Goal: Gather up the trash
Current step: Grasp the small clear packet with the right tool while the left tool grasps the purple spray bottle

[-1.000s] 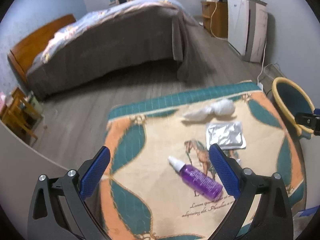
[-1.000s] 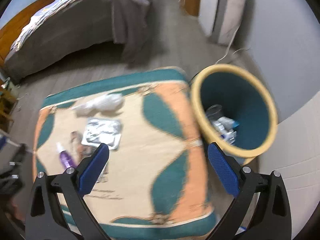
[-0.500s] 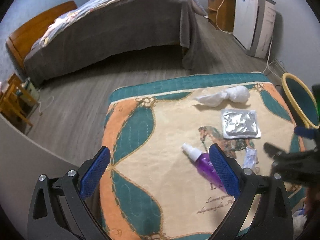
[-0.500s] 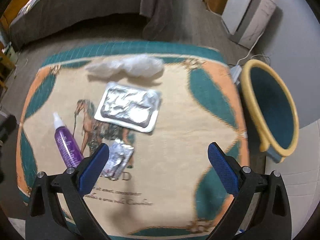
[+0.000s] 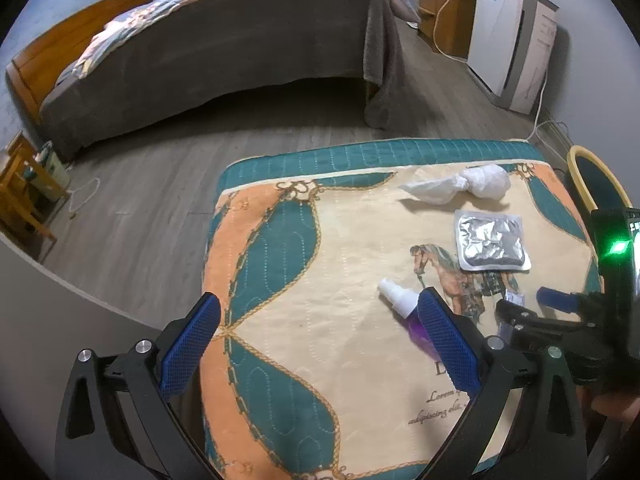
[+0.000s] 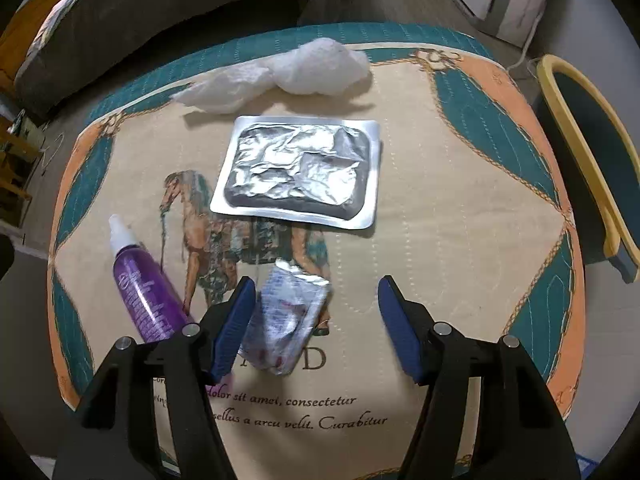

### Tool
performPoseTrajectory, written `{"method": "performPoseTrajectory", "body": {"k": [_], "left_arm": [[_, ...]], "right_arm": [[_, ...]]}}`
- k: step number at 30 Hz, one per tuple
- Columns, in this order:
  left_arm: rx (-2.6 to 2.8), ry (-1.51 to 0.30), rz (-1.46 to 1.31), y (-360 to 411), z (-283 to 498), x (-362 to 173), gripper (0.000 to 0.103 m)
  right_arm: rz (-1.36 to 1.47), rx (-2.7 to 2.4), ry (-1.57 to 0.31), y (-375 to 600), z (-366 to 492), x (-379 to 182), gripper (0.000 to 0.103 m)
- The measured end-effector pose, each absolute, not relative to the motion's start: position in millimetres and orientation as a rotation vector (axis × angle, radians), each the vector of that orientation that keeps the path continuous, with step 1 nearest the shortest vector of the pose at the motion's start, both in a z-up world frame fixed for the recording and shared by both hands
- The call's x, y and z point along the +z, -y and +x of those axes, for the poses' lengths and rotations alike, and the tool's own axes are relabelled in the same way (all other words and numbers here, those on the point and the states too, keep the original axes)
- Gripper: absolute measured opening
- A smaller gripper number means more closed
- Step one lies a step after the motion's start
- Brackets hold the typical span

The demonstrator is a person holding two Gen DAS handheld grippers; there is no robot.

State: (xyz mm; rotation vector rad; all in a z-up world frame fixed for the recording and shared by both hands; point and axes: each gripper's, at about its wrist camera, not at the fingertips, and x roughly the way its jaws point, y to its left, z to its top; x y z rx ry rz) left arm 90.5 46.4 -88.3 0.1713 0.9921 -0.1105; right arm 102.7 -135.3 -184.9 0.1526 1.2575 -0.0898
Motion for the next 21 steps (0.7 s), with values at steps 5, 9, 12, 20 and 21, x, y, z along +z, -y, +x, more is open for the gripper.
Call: {"method": "performPoseTrajectory", "body": {"k": [5,9,12,20,21], "left_arm": [[-0.118,-0.999,0.184,-41.2,90.7,-90.7,0.098],[-0.125,-1.009,0.205,-35.7,89.1,-95.7,0.098],[-0.13,-1.025,0.198,-32.7,89.5,-100.9,0.098],[-0.16,-1.093,0.155,-5.2,87.8,-127.9,0.097],[-0.165,-1.108,0.141,0.2,87.8,-133.7,0.096]], "right_arm": [[0.051,-0.046,-1.267,119.7,99.9,-186.7,0.047],[-0.002,-0.001,-1.27,110.7,92.5,-185.9,0.015],[0.001,0.009,-1.265,117.7,88.1,-182.5,0.012],[0.052,-0.063,-1.243,169.6,86.0,-167.1,0.012],[0.052,-0.063,-1.24,175.6,86.7,-165.9,0.012]]}}
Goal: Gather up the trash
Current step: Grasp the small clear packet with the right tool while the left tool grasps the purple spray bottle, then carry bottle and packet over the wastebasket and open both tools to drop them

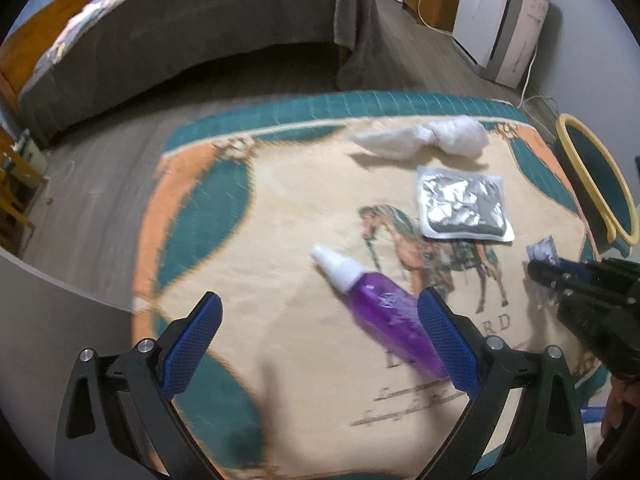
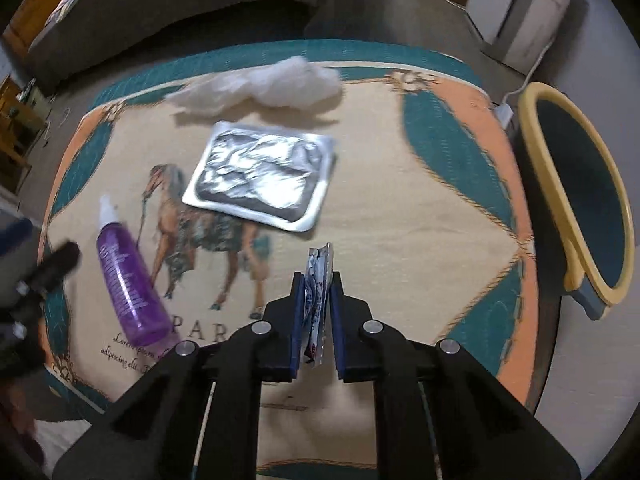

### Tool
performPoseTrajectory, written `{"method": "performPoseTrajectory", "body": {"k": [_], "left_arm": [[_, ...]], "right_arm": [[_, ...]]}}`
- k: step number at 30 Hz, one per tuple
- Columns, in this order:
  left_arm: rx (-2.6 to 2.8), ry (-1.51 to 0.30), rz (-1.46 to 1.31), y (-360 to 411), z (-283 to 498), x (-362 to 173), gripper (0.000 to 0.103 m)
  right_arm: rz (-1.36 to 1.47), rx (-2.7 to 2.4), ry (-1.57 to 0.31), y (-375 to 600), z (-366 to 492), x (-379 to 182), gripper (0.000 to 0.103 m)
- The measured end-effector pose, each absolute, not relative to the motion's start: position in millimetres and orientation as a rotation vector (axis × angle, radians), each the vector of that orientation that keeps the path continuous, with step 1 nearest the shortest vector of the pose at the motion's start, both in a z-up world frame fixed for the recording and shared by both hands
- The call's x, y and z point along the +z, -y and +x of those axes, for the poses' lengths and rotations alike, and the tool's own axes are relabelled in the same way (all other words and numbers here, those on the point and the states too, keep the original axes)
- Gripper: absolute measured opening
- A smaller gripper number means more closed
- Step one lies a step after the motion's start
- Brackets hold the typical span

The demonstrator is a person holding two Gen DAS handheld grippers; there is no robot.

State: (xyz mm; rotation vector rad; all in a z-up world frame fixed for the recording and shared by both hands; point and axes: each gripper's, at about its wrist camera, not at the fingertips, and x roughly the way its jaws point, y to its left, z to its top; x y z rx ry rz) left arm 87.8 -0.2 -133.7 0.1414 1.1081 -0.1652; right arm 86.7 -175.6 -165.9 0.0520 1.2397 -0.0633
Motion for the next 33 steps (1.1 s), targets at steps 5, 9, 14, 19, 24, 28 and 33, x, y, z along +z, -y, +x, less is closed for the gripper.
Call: {"method": "performPoseTrajectory", "body": {"k": [5,9,14,19,24,28,33], "left_arm": [[-0.201,-1.157,0.122,18.8,86.2,-153.0,0.081],[-0.244,-1.185,0.141,30.7,84.7,-163.9,0.058],[-0.229,-1.19,0.158,27.1,86.5,-173.5,0.047],[-0.226,-1.165,0.149,20.4,86.8,-173.1,0.036],[-0.24,-1.122,0.139,14.9,87.1,-163.2,0.034],[-0.263,-1.081,0.121,14.2,90.0,-147.3,0.033],[-0.29,-1.004,0.147,23.9,91.4,-122.1,0.033]], "right_arm": [[0.046,-0.051,-1.232,186.4,95.5,-164.1,0.012],[0.04,-0.04,-1.228,185.7,101.7,-164.4,0.012],[0.031,-0.04,-1.23,180.5,99.0,-163.9,0.012],[0.023,-0.032,-1.22,179.0,102.0,-162.5,0.012],[0.024,-0.03,-1.207,177.7,99.1,-155.2,0.012],[0.026,-0.032,-1.161,181.4,101.1,-137.3,0.012],[0.05,-0.037,-1.099,190.9,105.5,-107.6,0.012]]}}
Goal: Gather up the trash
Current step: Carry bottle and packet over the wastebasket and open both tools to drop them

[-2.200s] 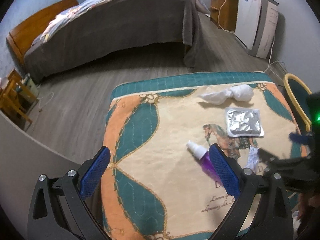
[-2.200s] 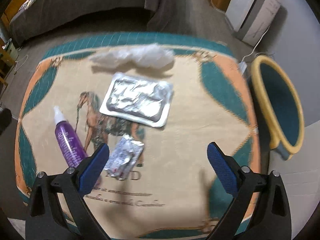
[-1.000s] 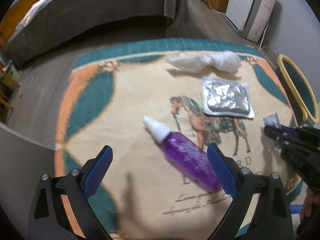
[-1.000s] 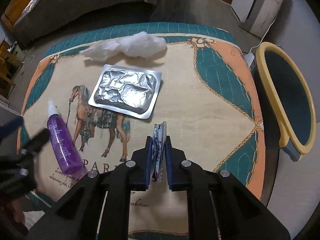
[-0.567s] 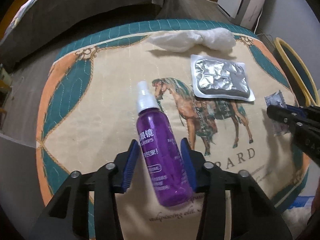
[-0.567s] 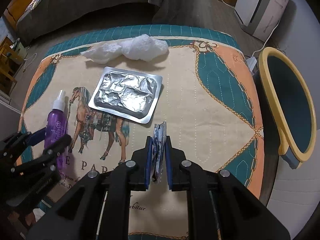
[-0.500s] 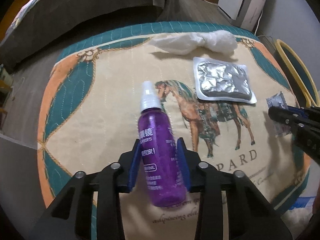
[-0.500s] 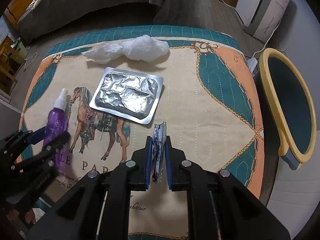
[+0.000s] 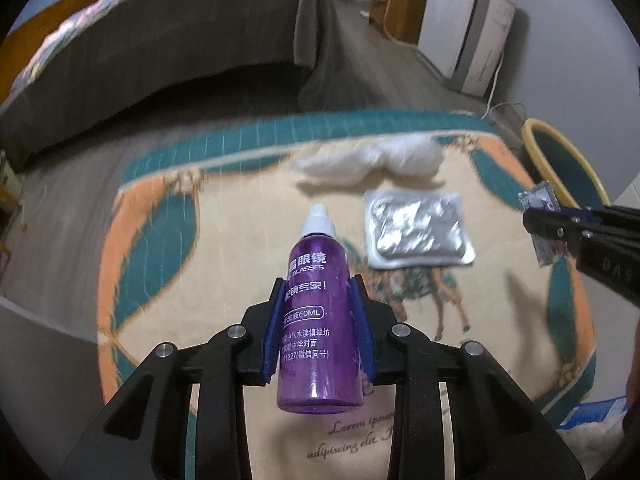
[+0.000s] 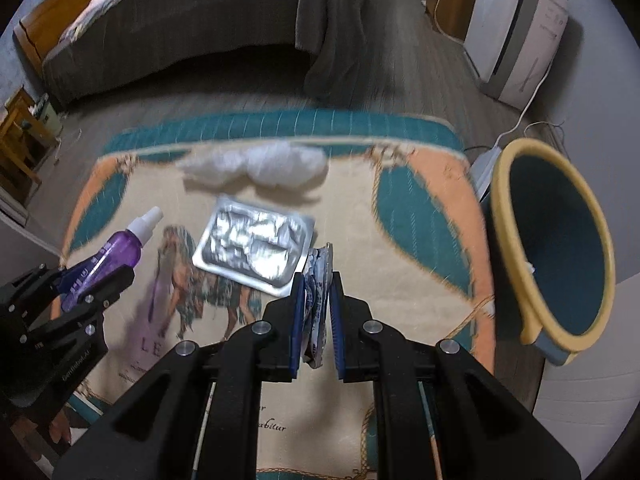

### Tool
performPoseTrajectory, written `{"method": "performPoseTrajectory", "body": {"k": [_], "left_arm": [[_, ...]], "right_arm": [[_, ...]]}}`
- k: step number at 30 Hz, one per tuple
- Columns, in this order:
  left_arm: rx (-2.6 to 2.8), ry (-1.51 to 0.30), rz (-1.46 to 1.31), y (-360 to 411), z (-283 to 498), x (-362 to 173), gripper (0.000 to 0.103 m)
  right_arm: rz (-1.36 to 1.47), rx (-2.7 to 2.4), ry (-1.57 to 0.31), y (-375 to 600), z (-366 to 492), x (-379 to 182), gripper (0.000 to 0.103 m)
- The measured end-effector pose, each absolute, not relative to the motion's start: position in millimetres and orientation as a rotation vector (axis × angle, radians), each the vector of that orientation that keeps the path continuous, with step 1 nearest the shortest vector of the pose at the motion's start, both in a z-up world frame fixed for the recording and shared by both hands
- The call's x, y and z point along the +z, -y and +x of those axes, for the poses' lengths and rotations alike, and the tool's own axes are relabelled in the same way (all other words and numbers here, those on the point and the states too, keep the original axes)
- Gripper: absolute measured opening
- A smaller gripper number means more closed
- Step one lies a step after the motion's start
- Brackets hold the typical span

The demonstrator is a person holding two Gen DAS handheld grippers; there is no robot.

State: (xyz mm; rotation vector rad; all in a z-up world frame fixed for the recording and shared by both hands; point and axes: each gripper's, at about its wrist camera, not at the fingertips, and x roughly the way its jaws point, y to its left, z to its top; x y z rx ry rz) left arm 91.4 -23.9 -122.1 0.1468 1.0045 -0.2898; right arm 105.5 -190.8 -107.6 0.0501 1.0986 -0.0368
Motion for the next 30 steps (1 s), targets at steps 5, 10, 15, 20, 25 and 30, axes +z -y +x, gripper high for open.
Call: {"method": "performPoseTrajectory", "body": {"k": [5,10,15,20,25,30], "left_arm": [[-0.322,-0.937,0.165,38.0,93.0,-95.2,0.033],[-0.363,-0.872,0.178,58.5,93.4,-67.1,0.033],[-0.394,-0.83,0.208,77.9,87.7,-50.8,0.033],[-0.419,-0.82,0.245,99.0,84.5,-49.5,0.033],[-0.45,-0.831,0.251,128.1,82.2,-47.4,0.033],[-0.495,-0.82,0.259,165.4,79.4,-40.2,0.033]], "right_arm": [[0.033,-0.044,-1.044,200.6,107.2,-78.1,0.012],[0.054,-0.043,-0.995,218.2,106.7,-48.1,0.012],[0.036,-0.042,-0.973,241.1,101.9,-28.1,0.012],[0.023,-0.07,-0.972,272.9,98.5,-19.4,0.012],[0.018,-0.109,-0.964,300.7,95.8,-18.0,0.012],[0.002,-0.159,-0.962,330.8,87.9,-19.2,0.012]]}}
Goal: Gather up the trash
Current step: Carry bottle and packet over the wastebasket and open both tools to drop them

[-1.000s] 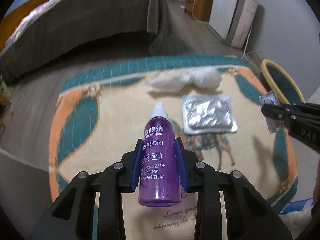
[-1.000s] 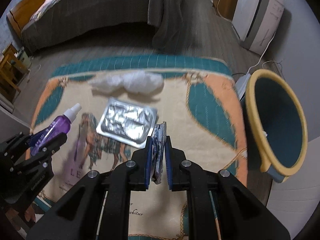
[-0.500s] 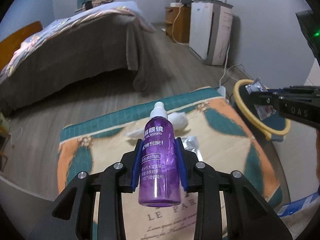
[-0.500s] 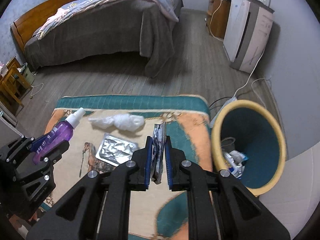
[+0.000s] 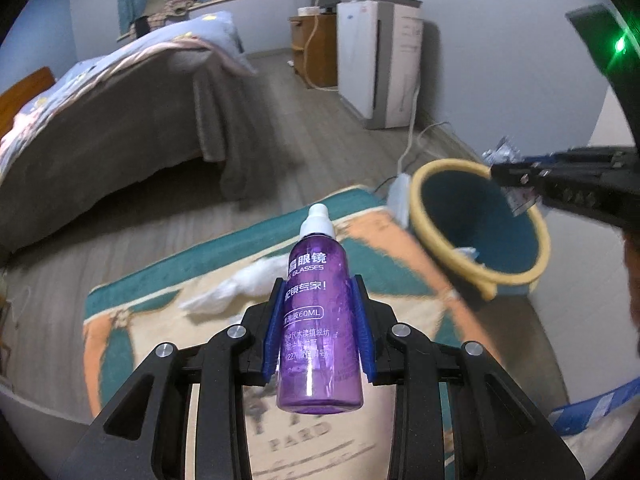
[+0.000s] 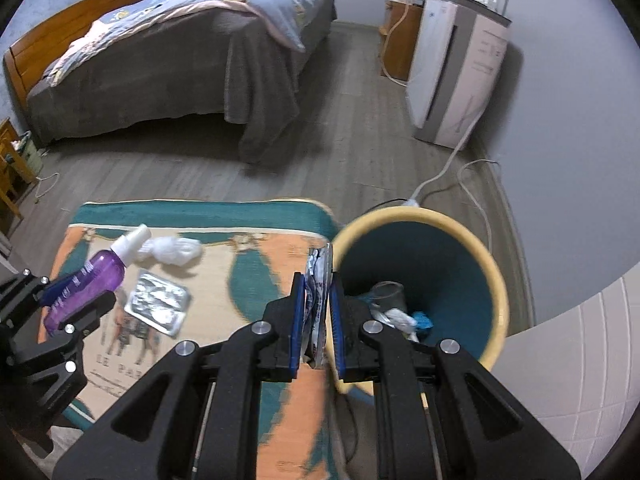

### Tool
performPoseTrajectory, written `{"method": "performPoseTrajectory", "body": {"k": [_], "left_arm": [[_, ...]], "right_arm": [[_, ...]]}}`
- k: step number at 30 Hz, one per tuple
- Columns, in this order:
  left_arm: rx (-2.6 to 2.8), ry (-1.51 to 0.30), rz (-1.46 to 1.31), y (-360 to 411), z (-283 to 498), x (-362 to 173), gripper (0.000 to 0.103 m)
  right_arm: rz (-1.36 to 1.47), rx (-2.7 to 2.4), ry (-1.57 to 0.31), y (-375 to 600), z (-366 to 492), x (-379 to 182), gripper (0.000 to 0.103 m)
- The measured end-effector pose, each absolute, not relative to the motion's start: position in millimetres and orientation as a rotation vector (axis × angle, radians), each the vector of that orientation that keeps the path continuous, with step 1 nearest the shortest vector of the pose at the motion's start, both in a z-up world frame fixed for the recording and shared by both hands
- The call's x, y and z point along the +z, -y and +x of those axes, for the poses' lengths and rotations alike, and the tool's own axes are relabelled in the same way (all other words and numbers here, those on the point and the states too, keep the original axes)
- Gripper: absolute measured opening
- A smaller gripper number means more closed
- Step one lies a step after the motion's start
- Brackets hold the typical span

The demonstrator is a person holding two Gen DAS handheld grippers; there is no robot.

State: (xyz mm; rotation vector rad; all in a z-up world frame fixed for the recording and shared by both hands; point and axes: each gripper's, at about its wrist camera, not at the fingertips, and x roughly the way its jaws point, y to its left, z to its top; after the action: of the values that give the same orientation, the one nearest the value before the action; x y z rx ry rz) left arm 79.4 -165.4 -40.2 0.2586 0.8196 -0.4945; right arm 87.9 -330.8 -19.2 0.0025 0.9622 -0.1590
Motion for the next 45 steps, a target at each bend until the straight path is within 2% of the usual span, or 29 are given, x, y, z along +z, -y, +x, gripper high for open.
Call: {"method": "performPoseTrajectory", "body": {"k": [13,28,37,45], "left_arm": [[-0.642,-0.822,0.297,259.1,69.0,-42.1,0.033],[-0.801,-0.884,0.376,330.0,76.1,-65.3,0.033],[-0.796,-0.925,0.442,361.9,99.8,-91.6,0.033],[-0.748,-0.886,0.467,375.5,126.3,-98.2,0.033]], "right_arm": [[0.075,-0.242,-0.954,396.8,77.8,-25.6,0.012],[0.271,-0.353,-1.012,484.2,62.0,-63.7,0.012],[0.291,-0.395,-1.088,482.5,69.9,-93.3,0.012],[0.241,-0.407,-0.986,472.3,77.8,-81.8,0.012]]}}
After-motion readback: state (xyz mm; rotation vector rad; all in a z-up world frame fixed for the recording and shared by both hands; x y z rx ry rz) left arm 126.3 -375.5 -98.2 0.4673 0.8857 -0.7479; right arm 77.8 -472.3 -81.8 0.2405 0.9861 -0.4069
